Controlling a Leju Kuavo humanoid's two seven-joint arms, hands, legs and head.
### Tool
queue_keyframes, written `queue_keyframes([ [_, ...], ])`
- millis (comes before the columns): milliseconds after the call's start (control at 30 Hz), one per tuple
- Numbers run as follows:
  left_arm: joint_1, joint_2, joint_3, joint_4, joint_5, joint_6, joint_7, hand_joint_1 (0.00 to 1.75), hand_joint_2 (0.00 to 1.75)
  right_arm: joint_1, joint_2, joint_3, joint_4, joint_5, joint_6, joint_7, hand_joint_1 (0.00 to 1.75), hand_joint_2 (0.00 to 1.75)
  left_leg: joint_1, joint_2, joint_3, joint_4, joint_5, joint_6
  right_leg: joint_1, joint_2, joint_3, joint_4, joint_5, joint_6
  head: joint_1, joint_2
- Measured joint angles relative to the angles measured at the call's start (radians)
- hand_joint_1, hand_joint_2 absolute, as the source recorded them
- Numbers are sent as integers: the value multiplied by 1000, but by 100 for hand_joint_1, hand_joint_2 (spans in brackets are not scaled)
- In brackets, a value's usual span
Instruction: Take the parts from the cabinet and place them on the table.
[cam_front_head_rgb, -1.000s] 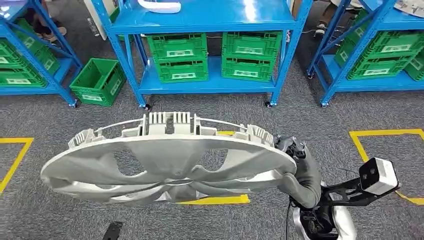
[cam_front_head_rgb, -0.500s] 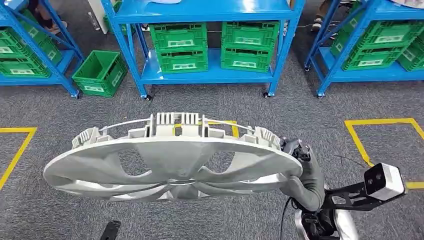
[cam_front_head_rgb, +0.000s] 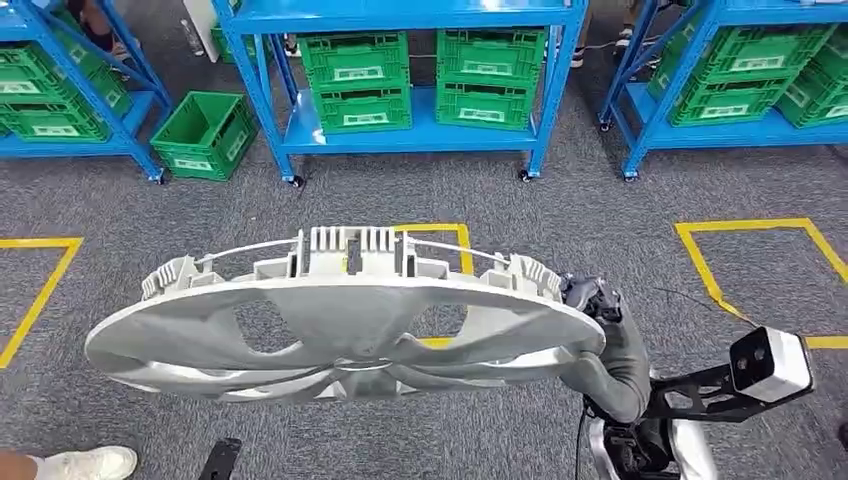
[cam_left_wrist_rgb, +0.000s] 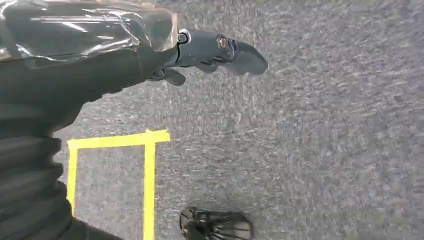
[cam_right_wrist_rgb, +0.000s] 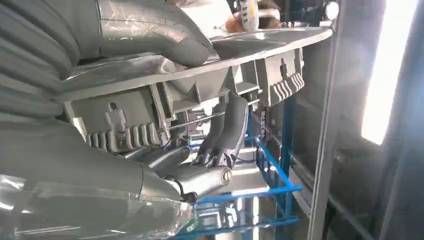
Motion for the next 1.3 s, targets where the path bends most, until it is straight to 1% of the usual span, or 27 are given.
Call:
queue_keyframes([
  [67, 1, 0, 1, 0, 0, -2, 2, 0, 175, 0, 3, 0, -2, -4, 4, -3, 175, 175, -12, 0, -24, -11, 31, 21, -5, 0, 0, -14, 28, 14, -5, 0],
  [100, 3, -3, 3, 0, 0, -2, 2, 0, 175, 1, 1, -2, -3, -6, 6, -5, 175, 175, 2, 5, -27, -35, 64, 27, -4, 1, -11, -8, 22, 12, -3, 0],
  [167, 2, -9, 4, 0, -3, -3, 3, 0, 175, 0, 0, -6, -5, -8, 11, -7, 175, 175, 0, 8, -67, -38, 98, 38, -2, 6, -45, 70, -97, -14, -1, 0],
  [233, 6, -15, 4, 0, -3, -6, 3, 0, 175, 2, -2, -8, -5, -10, 11, -8, 175, 175, -1, 10, -99, -36, 130, 33, -5, 6, -68, 215, -195, -16, 0, 0],
  [267, 7, -17, 5, 0, -3, -14, 3, 0, 175, 2, -3, -8, -5, -10, 11, -9, 175, 175, 0, 10, -124, -35, 143, 28, -8, 6, -75, 294, -199, 0, 2, 0],
  [333, 10, -21, 6, 0, -3, -15, 3, 0, 175, 5, -4, -8, -5, -10, 13, -10, 175, 175, 2, 13, -169, -29, 172, 18, -14, 6, -59, 357, -100, 48, 1, 0],
  [367, 10, -22, 7, 0, -3, -15, 3, 0, 175, 6, -4, -9, -5, -10, 13, -11, 175, 175, 5, 15, -191, -19, 182, 13, -17, 6, -24, 330, -61, 61, 1, 0],
  [400, 11, -23, 8, 0, -3, -16, 3, 0, 175, 5, -4, -9, -5, -9, 13, -13, 175, 175, 8, 15, -210, -6, 189, 5, -20, 6, 34, 259, -57, 61, 1, 0],
  [433, 11, -21, 9, 0, -3, -17, 3, 0, 175, 5, -4, -9, -5, -9, 13, -14, 175, 175, 7, 14, -227, 13, 193, -1, -24, 6, 118, 146, -106, 47, 2, 0],
  [467, 10, -21, 11, 0, -3, -17, 3, 0, 175, 6, -3, -9, -7, -8, 13, -15, 175, 175, 4, 12, -242, 35, 193, -5, -15, 8, 208, 19, -178, 33, 2, 0],
  [500, 10, -22, 13, 0, -6, -17, 1, 0, 175, 4, -3, -10, -9, -8, 13, -16, 175, 175, 2, 12, -251, 43, 200, -12, -16, 7, 214, -23, -217, 17, 0, 0],
  [567, 14, -22, 15, 0, -8, -17, 2, 0, 175, 9, -3, -10, -12, -7, 13, -19, 175, 175, 11, 11, -259, 39, 223, -21, -6, 9, 197, -6, -206, 3, 0, 0],
  [600, 19, -21, 16, 0, -8, -17, 1, 0, 175, 11, -3, -10, -13, -6, 13, -19, 175, 175, 16, 11, -264, 42, 225, -26, -17, 8, 192, -7, -196, -10, 0, 0],
  [667, 22, -23, 17, 0, -8, -17, 1, 0, 175, 12, 0, -9, -17, -2, 13, -19, 175, 175, 20, 8, -284, 101, 149, -39, -15, 6, 182, -7, -182, -24, -1, 0],
  [767, 23, -23, 19, 0, -8, -17, 1, 0, 175, 12, 5, -10, -22, 0, 13, -23, 175, 175, 21, 6, -361, 339, 27, -50, -6, 5, 158, -5, -160, -27, -2, 0],
  [800, 24, -24, 19, 0, -8, -17, 1, 0, 175, 15, 5, -9, -22, 0, 13, -23, 175, 175, 21, 5, -358, 362, 28, -49, -4, 5, 155, -5, -154, -27, -2, 0],
  [867, 24, -25, 20, 0, -8, -17, 1, 0, 175, 17, 5, -9, -22, 1, 13, -23, 175, 175, 17, 4, -281, 264, 78, -33, 5, 7, 148, -5, -147, -25, -2, 0],
  [900, 24, -25, 21, 0, -8, -17, 1, 0, 175, 17, 5, -9, -23, 2, 13, -23, 175, 175, 14, 2, -220, 172, 112, -17, 10, 7, 148, -5, -145, -25, -2, 0],
  [933, 23, -23, 22, 0, -8, -17, 1, 0, 175, 17, 6, -10, -29, 2, 13, -23, 175, 175, 4, -6, -160, 73, 127, 11, 11, 7, 149, -6, -144, -26, -2, 0],
  [967, 24, -17, 23, 0, -8, -17, 0, 0, 175, 16, 9, -10, -32, 3, 13, -24, 175, 175, 5, 1, -137, 46, 102, 26, 15, 5, 143, -6, -138, -18, 4, 0],
  [1033, 26, -16, 23, 0, -8, -16, -2, 0, 175, 14, 12, -9, -34, 4, 14, -25, 175, 175, -9, 0, -142, 37, 111, 26, 1, 4, 137, -6, -132, -8, 0, 0],
  [1067, 27, -12, 24, 0, -8, -16, -3, 0, 175, 17, 14, -10, -37, 4, 14, -25, 175, 175, -15, 0, -142, 29, 116, 31, -5, 4, 137, -11, -128, -2, 0, 0],
  [1100, 27, -10, 24, 0, -8, -16, -5, 0, 175, 17, 14, -10, -42, 5, 14, -26, 175, 175, -17, 1, -131, 1, 128, 45, 2, 5, 141, -24, -123, 6, 0, 0],
  [1133, 26, -11, 24, 0, -8, -16, -6, 0, 175, 17, 13, -10, -45, 6, 15, -26, 175, 175, -2, 5, -115, -34, 148, 43, 1, 4, 132, -10, -130, 1, 2, 0],
  [1167, 23, -15, 24, -1, -8, -17, -8, 0, 175, 14, 11, -10, -47, 6, 16, -27, 175, 175, -3, 7, -114, -47, 157, 53, 3, 7, 111, 29, -159, -7, 2, 0],
  [1233, 21, -18, 24, -1, -8, -20, -8, 0, 175, 12, 9, -13, -47, 5, 16, -31, 175, 175, -1, 7, -123, -46, 160, 48, -2, 9, 39, 175, -222, -11, 4, 0],
  [1300, 23, -25, 24, -1, -9, -21, -8, 0, 175, 17, 5, -14, -47, 6, 16, -32, 175, 175, 1, 7, -133, -44, 165, 40, -12, 9, -20, 292, -253, 3, 3, 0],
])
